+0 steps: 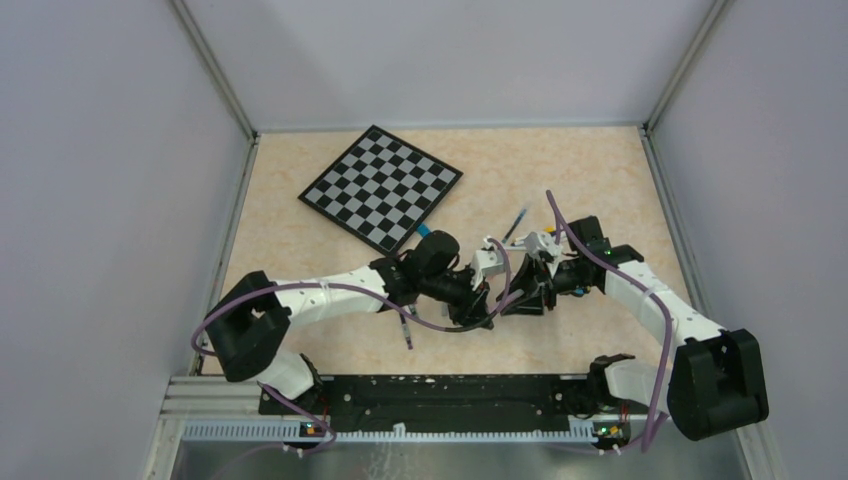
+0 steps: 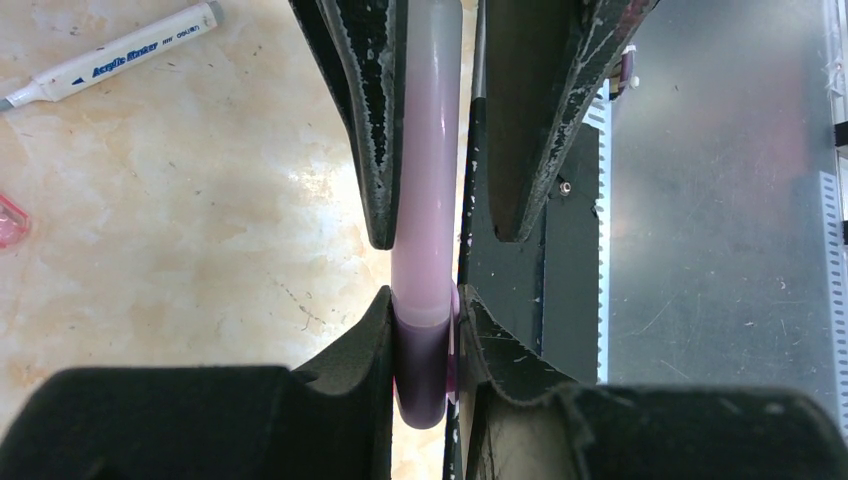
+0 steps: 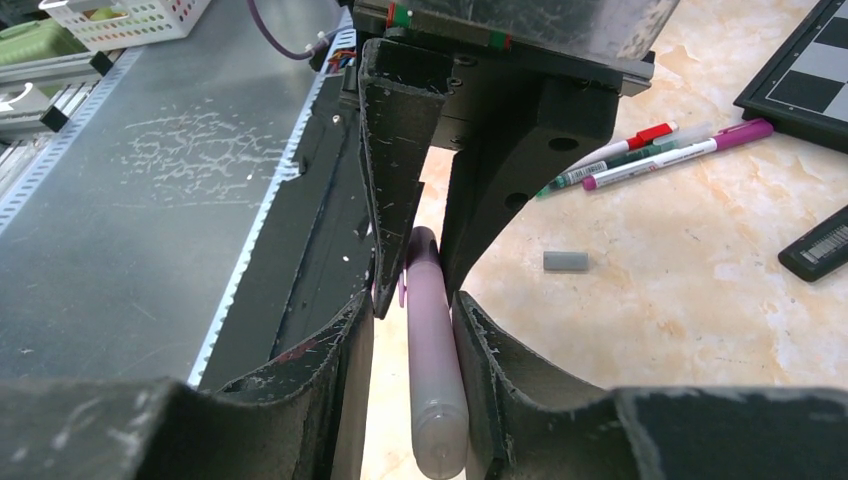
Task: Open the pen caps
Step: Open the pen cap from the pen.
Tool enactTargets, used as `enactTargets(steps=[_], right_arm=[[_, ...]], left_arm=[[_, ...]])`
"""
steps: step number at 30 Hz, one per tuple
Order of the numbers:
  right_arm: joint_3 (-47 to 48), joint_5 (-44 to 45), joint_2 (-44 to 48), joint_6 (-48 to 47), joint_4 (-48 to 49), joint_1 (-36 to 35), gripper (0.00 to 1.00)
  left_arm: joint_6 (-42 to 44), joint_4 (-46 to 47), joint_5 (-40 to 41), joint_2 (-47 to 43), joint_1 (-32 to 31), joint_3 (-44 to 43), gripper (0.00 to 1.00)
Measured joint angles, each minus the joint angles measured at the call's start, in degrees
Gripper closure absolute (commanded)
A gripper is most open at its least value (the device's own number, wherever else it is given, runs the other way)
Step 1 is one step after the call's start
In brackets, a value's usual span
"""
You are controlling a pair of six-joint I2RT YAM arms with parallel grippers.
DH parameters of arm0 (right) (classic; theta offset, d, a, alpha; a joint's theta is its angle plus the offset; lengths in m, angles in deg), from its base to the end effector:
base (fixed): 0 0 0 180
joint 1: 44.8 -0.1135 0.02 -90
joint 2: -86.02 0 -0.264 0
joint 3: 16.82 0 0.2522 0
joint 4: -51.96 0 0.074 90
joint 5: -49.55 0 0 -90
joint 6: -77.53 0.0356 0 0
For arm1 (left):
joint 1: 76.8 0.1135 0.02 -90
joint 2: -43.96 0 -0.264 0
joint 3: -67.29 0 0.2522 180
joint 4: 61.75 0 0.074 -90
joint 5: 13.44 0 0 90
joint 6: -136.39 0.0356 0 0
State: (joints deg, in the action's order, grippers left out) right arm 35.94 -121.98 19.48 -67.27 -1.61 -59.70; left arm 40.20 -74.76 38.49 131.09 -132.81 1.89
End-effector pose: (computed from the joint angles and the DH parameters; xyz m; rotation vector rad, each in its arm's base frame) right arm 0.1749 0.0830 0.2225 -1.3664 1.3834 1.4218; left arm 0.1634 -0.2817 0.2257 1.3507 1.9184 -1.3064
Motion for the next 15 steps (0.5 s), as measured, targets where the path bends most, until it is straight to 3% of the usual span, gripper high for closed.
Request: enactTargets(steps=[7, 9, 13, 15], right_arm=[[0.00, 0.28, 0.00, -0.07, -0.04, 0.00, 0.67], [0.00, 0.39, 0.00, -0.15, -0.11, 0.00, 0.74], [0.00, 0.87, -0.07, -0.59, -0.13, 0.00, 1.00], [0.02, 0.94, -0.20, -0.92, -0.63, 0.00, 1.00]], left_arm=[[0.00, 0.04, 0.02, -0.50, 0.02, 0.00, 1.00], [0.00, 0.04, 0.02, -0.50, 0.00, 0.00, 1.00], [0.13, 0.00, -0.28, -0.52, -0.11, 0.00, 1.00], [0.24, -0.17, -0.28, -0.52, -0.28, 0.02, 1.00]])
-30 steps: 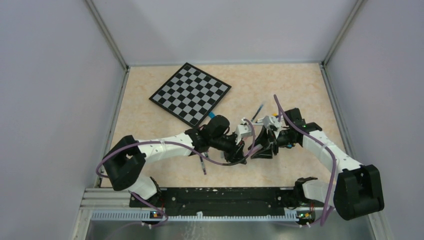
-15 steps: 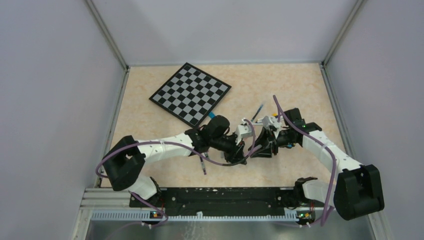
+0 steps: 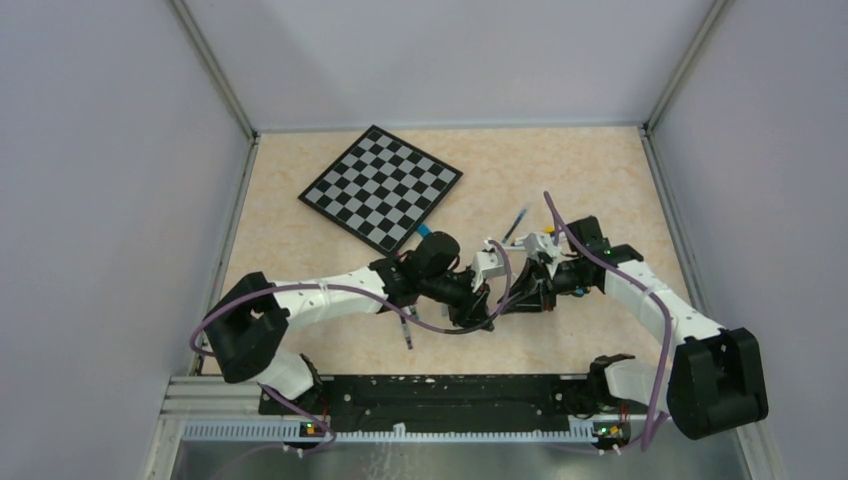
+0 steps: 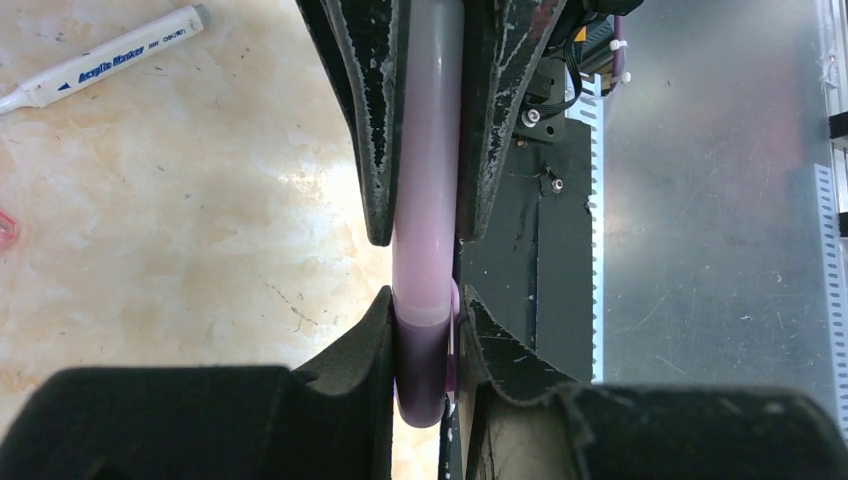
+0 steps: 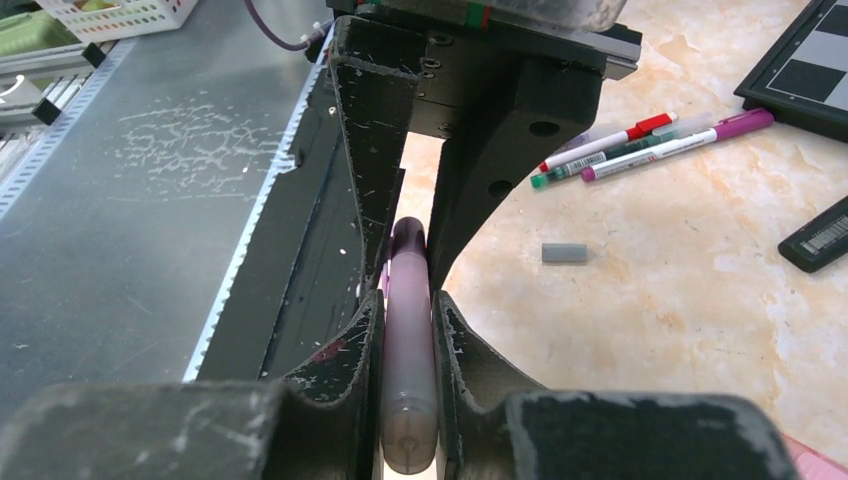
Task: Open the pen caps
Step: Open the pen cap from the pen.
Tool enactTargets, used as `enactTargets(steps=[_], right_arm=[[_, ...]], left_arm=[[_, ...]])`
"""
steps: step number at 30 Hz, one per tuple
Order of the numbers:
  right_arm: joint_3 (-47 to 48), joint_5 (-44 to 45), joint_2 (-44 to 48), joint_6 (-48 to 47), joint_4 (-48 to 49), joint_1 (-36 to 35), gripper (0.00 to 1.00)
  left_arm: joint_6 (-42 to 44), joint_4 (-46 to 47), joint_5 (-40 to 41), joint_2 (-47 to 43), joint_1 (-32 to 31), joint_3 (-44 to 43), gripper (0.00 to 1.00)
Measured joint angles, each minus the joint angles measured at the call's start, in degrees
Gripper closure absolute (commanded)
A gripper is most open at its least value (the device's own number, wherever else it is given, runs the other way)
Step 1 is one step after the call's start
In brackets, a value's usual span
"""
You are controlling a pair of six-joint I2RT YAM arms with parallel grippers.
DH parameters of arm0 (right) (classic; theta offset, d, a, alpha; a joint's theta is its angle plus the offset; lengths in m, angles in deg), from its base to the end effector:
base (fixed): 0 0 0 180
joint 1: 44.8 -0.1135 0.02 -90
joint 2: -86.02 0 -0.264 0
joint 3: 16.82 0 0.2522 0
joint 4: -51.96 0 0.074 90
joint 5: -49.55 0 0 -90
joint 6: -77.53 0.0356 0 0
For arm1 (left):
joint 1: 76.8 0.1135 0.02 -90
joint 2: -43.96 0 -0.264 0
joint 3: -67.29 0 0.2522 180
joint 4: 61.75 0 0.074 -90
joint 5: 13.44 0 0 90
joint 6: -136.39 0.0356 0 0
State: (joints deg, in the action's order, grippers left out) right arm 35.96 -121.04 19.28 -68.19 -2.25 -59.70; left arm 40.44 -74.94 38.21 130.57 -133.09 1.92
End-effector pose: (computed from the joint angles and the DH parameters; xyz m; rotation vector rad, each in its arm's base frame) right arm 0.1748 0.0828 0.2211 -1.3756 1.3951 1.4066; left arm 0.1612 -0.2814 0.2280 1.3613 1.9048 -1.3127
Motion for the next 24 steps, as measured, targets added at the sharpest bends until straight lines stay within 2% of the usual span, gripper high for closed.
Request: enactTargets(steps=[8, 14, 19, 24], right_arm=[[3.80, 1.07, -0.09, -5.73, -7.41, 0.55, 1.00], [4.74, -2.71, 0.63, -7.48, -11.30, 4.17, 1.00], [5.55, -2.16, 1.29, -6.62, -11.54, 9.33, 1.00], [5.68, -1.77, 1.33, -3.39, -9.46, 9.46, 1.00]], left_arm=[[1.38, -0.63, 0.79, -1.86, -0.11, 0.00, 1.00], [1.42, 1.99, 1.84, -4.85, -0.11, 1.25, 1.00], [1.68, -11.78, -0.66, -7.02, 0.42, 6.16, 1.00], [1.57, -18.91, -0.37, -7.78, 0.35, 7.96, 1.00]])
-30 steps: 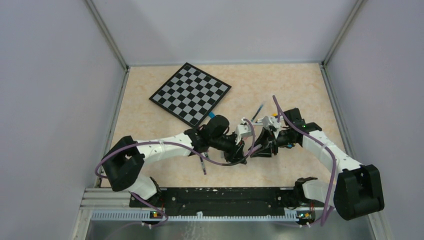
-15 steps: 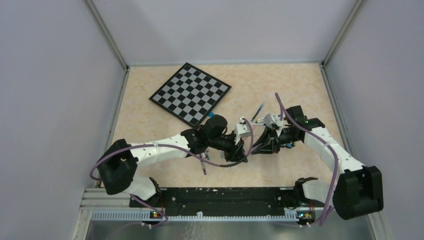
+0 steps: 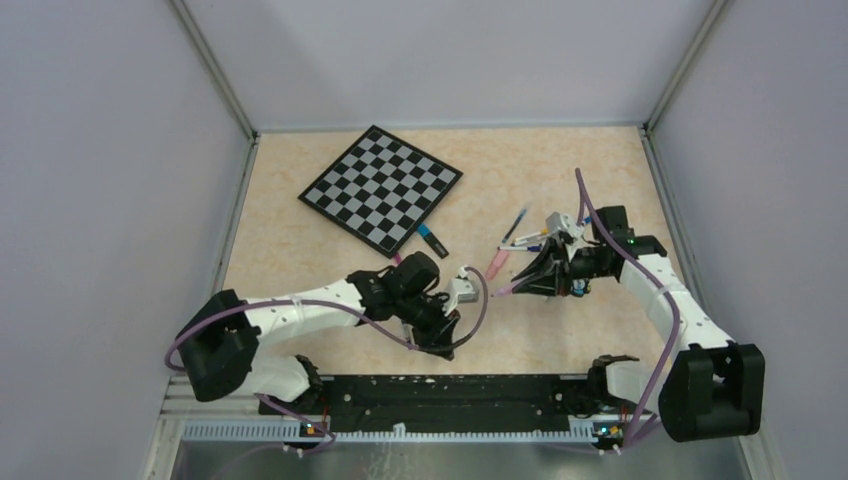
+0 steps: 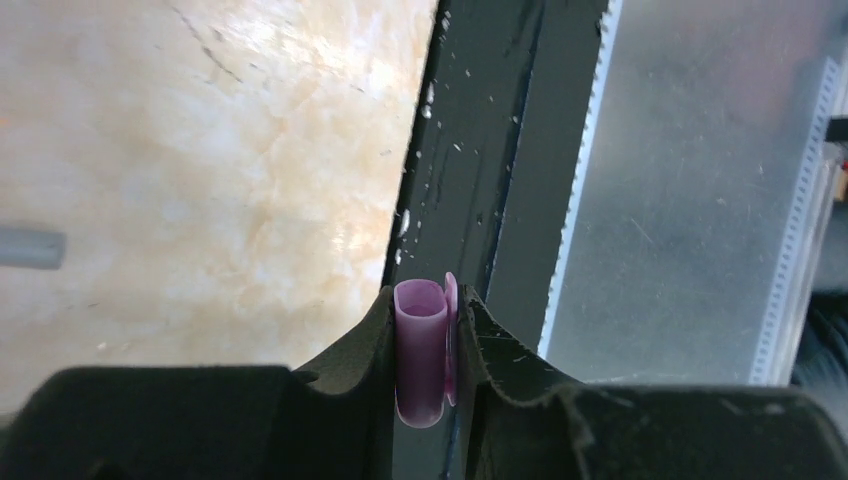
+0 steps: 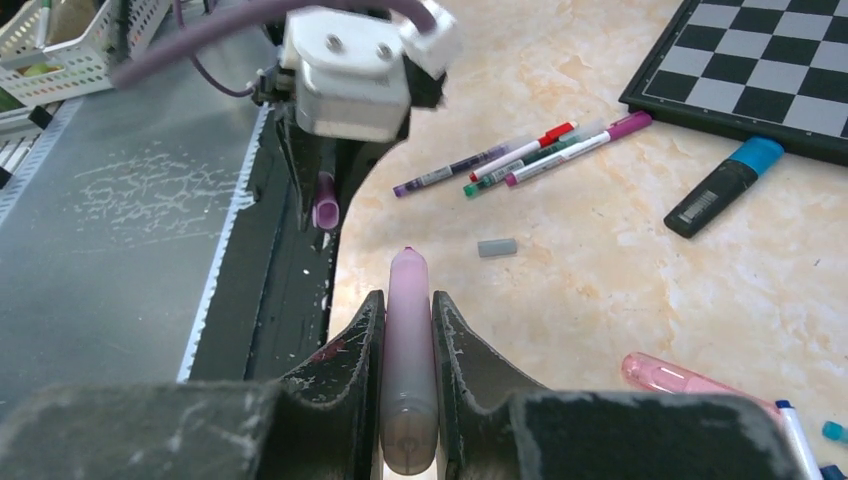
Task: Open the pen caps
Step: Open the pen cap from the pen, then place the pen cap at the center of the board.
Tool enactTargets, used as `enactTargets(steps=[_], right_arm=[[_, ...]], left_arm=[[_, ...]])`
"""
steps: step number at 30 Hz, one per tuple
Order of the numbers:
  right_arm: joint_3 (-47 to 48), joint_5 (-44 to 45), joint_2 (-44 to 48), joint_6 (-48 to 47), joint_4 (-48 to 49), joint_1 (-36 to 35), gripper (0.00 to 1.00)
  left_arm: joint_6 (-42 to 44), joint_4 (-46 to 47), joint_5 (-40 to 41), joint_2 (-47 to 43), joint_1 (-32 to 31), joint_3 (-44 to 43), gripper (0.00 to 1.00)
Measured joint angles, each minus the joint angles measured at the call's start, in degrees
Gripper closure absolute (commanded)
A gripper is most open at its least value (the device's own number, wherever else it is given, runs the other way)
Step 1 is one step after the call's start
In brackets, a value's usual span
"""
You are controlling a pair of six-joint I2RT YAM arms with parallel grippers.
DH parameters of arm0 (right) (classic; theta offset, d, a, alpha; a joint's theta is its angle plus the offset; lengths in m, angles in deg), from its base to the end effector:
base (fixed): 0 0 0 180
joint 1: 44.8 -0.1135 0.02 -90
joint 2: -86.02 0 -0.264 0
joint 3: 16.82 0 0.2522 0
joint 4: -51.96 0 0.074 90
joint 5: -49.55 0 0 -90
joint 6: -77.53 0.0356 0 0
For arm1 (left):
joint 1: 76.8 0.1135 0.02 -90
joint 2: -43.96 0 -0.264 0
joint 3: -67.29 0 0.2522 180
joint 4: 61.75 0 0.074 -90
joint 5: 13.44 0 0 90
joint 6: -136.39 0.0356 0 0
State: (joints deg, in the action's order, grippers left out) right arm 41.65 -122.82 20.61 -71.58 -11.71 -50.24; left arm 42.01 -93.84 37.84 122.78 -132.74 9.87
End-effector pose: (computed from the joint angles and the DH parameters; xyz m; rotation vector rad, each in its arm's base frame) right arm 0.1824 0.0528 0.2488 -1.2358 1.4329 1.3167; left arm 0.1295 -0.2313 0.1987 1.4305 2.2549 -1.2455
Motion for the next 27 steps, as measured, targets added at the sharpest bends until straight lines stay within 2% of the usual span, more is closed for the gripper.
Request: enactTargets(steps=[5, 11, 18, 24, 27], right_arm=[[-0.33, 5.25, 0.07, 13.86, 10.43, 0.87, 1.00], [-3.23, 13.92, 0.11, 28.87, 23.02, 2.56, 1.00], [-4.50, 19.02, 0.11, 36.24, 29.59, 2.62, 1.00], [-4.66, 20.81, 0.11, 38.34, 31.50, 2.69, 1.00], [-4.66, 21.46, 0.11, 39.04, 32.04, 2.73, 1.00]], left_arm=[[-3.39, 2.23, 7.02, -6.86, 0.00, 1.31, 1.00], [-14.47, 12.90, 21.22, -14.36, 0.00, 7.78, 1.00], [-23.15, 18.08, 31.15, -6.99, -0.28, 8.61, 1.00], [-26.36, 14.99, 40.94, 3.13, -3.96, 0.72, 1.00], [-28.83, 13.20, 45.64, 6.82, -5.79, -3.26, 0.96]])
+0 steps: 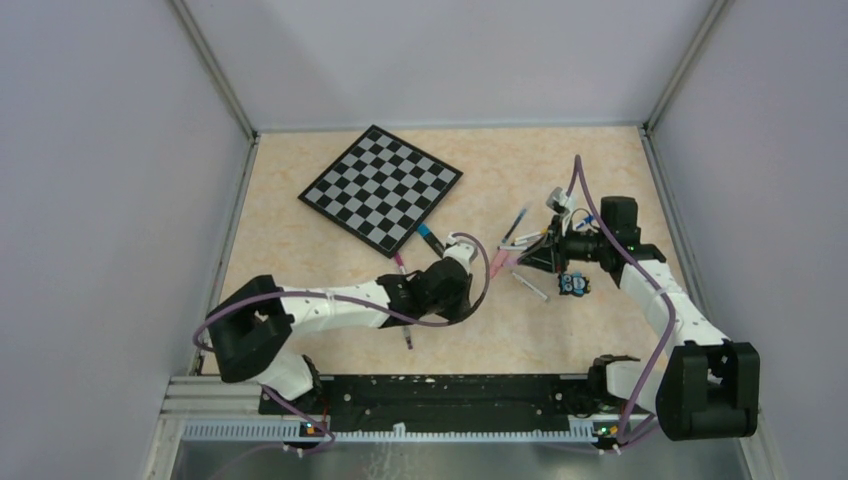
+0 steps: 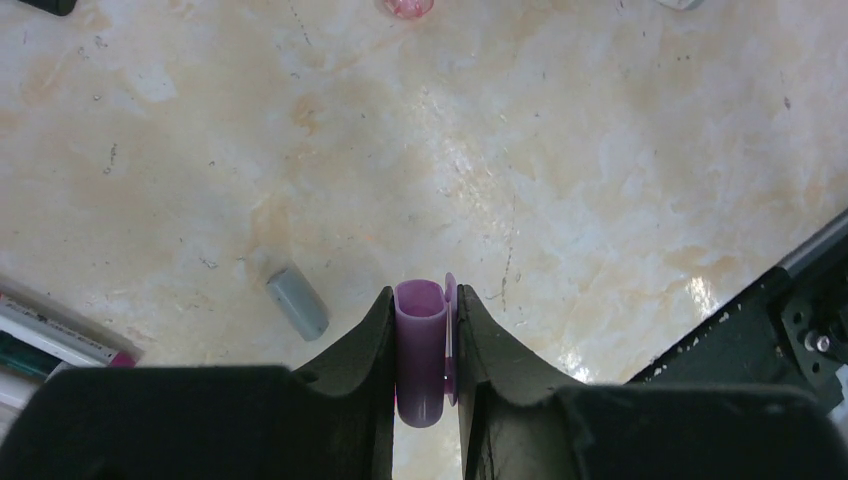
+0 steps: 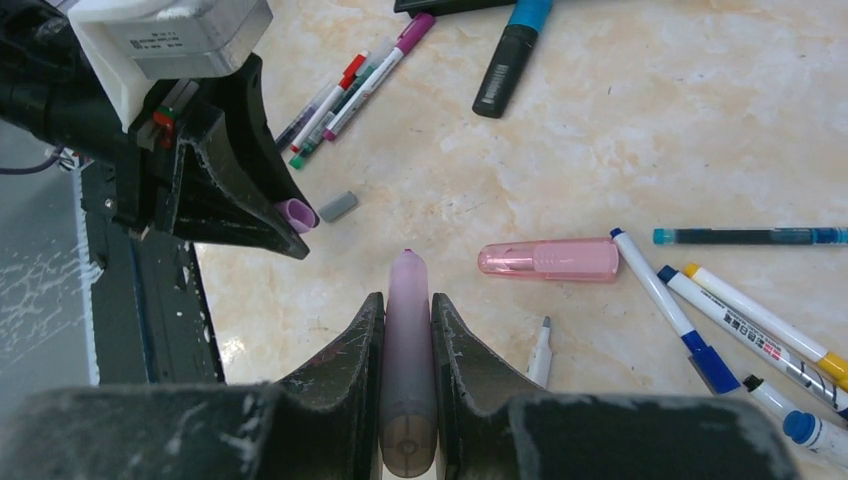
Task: Open the pen caps
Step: Place the pen cap at the center of the board.
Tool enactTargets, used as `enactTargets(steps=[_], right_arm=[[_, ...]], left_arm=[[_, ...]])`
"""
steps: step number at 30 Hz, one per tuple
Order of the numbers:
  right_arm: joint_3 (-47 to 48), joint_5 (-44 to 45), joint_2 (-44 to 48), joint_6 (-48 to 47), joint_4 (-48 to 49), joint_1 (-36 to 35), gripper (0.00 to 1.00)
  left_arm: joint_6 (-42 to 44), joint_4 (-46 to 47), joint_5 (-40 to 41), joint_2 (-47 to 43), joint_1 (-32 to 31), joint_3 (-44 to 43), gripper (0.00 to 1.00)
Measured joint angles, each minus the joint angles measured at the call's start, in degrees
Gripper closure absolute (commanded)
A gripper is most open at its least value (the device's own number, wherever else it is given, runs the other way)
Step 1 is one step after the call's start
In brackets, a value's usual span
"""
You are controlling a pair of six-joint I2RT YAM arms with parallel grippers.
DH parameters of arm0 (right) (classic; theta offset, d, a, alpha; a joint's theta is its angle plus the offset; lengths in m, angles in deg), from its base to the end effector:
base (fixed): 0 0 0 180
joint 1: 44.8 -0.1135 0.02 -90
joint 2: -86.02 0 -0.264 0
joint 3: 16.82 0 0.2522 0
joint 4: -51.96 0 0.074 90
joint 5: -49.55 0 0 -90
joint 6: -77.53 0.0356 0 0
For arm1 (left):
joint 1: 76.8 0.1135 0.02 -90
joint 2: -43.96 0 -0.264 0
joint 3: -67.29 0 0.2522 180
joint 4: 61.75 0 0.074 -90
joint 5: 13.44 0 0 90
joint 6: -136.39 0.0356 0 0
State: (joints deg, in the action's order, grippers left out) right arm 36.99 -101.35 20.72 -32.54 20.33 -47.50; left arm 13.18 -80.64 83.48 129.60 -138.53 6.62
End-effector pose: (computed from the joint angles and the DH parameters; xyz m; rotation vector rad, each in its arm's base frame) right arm 0.2218 0.0416 0.2407 -0.8911 1.8529 1.0274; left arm 0.1494 -0.2687 0.1945 0.5382 2.3718 -0.6637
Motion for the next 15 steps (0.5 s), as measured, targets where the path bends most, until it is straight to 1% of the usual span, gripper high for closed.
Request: enactTargets(steps=[2, 7, 9, 15], right_arm=[[-0.04, 0.33, 0.00, 0.44, 0.44, 0.07, 1.00], [-0.31, 0.92, 0.00, 1.01, 0.98, 0.33, 1.00], [-0.31, 1.07, 0.00, 1.27, 1.18, 0.33, 1.00], [-0.31, 1.29, 0.00, 1.77, 1.79, 0.37, 1.00]], left_arm=[[-1.97, -1.70, 3.23, 2.05, -1.20, -2.12, 0.93], [-5.33, -5.14, 7.80, 5.35, -2.67, -4.42, 0.86], [-6.16, -6.14, 9.14, 6.32, -2.91, -4.79, 0.83], [-7.02, -7.23, 11.34, 8.76, -3.02, -6.03, 0.79]])
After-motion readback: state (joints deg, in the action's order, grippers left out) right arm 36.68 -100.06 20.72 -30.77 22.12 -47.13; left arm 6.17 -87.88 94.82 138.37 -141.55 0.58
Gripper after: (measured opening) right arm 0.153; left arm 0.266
